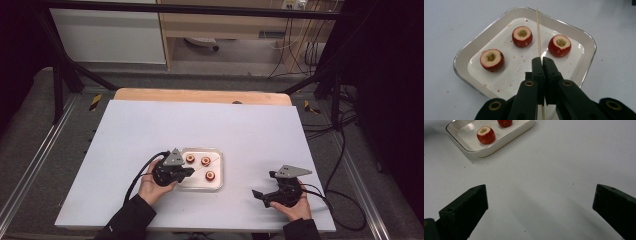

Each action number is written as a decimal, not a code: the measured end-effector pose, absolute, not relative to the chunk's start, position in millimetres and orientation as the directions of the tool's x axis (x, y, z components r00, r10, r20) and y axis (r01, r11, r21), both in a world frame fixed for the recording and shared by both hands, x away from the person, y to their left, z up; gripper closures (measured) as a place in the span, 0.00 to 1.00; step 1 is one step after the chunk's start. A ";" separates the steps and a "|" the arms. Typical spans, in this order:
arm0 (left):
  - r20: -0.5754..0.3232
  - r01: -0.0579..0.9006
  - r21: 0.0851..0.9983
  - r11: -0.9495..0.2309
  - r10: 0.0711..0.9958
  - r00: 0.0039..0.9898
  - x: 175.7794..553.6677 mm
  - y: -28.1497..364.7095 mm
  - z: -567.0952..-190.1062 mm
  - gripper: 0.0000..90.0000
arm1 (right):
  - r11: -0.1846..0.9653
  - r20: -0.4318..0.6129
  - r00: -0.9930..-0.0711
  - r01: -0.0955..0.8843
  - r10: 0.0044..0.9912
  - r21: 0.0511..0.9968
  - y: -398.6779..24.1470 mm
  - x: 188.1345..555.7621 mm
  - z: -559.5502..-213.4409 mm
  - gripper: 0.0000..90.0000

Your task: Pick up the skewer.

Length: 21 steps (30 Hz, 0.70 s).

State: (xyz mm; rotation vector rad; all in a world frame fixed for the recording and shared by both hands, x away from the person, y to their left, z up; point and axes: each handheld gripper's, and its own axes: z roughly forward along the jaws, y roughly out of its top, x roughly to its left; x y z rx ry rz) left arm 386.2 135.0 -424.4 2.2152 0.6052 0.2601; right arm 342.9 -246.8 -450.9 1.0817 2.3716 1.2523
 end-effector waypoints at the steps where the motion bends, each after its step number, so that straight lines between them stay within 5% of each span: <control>1: -0.014 0.335 0.759 -0.558 0.501 0.866 385.2 134.7 -422.5 0.98 | 0.384 0.084 -0.700 0.484 0.710 0.787 -241.2 342.8 -449.4 0.01; 21: 0.023 0.281 0.730 -0.623 0.434 0.901 368.9 108.4 -401.9 0.98 | 0.593 -0.179 -0.773 0.293 0.609 0.750 -196.3 341.1 -425.3 0.05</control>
